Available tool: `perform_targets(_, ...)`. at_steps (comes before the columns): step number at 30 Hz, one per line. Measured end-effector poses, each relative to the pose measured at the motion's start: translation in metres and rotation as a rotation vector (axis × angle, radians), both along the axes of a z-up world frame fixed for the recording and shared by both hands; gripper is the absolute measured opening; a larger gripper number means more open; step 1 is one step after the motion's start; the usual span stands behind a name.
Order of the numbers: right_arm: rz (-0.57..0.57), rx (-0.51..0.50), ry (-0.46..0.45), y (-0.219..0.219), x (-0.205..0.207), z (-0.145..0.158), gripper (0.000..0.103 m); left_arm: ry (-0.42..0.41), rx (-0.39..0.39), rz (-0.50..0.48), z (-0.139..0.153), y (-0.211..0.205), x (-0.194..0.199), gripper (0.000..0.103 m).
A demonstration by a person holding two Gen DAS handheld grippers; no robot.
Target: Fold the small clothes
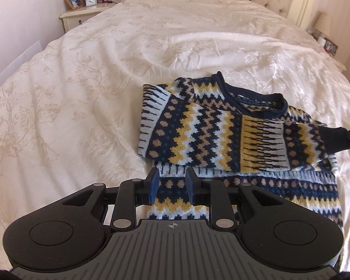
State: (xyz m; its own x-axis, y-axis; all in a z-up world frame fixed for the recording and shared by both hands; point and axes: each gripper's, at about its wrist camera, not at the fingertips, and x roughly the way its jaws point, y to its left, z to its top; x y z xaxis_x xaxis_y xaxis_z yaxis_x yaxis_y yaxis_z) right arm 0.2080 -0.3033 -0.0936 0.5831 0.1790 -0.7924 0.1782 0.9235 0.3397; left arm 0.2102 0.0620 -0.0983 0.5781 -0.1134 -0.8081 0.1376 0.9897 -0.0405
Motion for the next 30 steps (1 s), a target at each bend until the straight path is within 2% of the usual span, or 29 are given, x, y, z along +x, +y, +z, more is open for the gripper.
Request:
perform_targets(5,-0.015,0.002,0.048,-0.005,-0.005,-0.022,0.01,0.014,0.013,-0.034,-0.005,-0.011,0.014,0.024)
perform_targets(7,-0.036,0.004,0.068,-0.008,-0.005,-0.029,0.018,0.021,0.02,-0.047,-0.007,-0.015,0.02,0.024)
perform_targets(12,-0.072,0.0,0.1,-0.015,-0.001,-0.04,0.022,0.032,0.033,-0.076,-0.013,-0.022,0.041,0.024)
perform_targets(14,-0.07,0.01,0.101,-0.016,0.001,-0.044,0.038,0.035,0.04,-0.084,-0.016,-0.024,0.051,0.024)
perform_targets(15,-0.068,0.014,0.1,-0.017,0.003,-0.046,0.049,0.037,0.044,-0.087,-0.018,-0.025,0.056,0.024)
perform_targets(16,-0.067,0.013,0.102,-0.016,0.005,-0.049,0.051,0.039,0.048,-0.089,-0.02,-0.025,0.062,0.024)
perform_targets(23,-0.056,0.017,0.141,-0.012,0.023,-0.072,0.051,0.06,0.084,-0.084,-0.042,-0.025,0.102,0.024)
perform_targets(30,-0.062,0.023,0.178,-0.011,0.031,-0.091,0.053,0.115,0.111,-0.011,-0.068,-0.008,0.143,0.024)
